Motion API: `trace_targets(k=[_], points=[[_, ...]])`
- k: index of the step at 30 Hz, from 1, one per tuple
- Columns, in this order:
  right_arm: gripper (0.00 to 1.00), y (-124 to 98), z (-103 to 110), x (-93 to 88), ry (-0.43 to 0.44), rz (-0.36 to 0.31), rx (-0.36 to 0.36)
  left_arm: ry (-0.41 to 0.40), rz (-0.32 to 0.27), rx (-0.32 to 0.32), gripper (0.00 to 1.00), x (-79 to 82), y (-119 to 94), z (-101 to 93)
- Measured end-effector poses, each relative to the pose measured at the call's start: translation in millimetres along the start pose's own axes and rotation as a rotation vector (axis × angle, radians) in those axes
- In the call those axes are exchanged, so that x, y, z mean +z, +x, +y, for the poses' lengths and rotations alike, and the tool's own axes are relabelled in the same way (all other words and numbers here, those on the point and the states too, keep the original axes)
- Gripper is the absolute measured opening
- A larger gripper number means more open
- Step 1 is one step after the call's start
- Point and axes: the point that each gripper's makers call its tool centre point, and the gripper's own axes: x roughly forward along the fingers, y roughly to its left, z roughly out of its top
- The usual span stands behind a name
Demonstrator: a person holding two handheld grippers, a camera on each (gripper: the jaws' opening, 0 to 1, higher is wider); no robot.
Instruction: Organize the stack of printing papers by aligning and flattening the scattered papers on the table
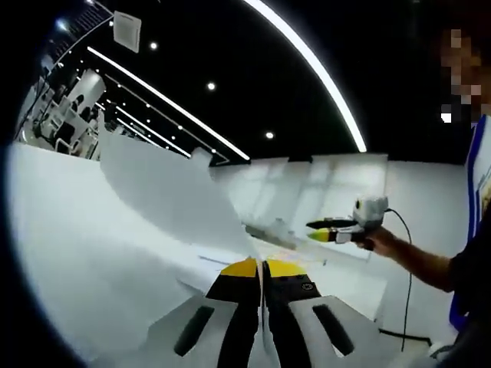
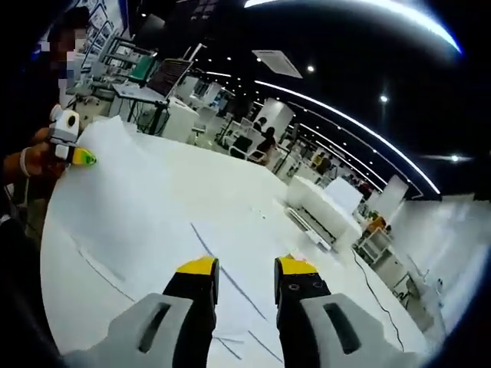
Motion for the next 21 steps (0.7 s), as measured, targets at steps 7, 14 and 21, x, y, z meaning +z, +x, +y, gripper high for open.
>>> trace_targets(k=[7, 14, 21], points=[[0.25, 13.4, -0.3, -10.6, -0.031, 0.030, -0.007, -0.006, -0.003, 0.000, 0.06, -0.6, 0.3, 1.4], [0.25, 35.8, 10.3, -18.2, -0.018, 0.049, 0.005, -0.019, 0.008, -0.010, 0.06, -3.1, 1.8, 1.6], [0.25, 71.6, 30.5, -18.0, -0.075, 0.061, 0.050, -0.019, 0.011, -0.006, 0.06, -3.8, 2.3, 3.7]])
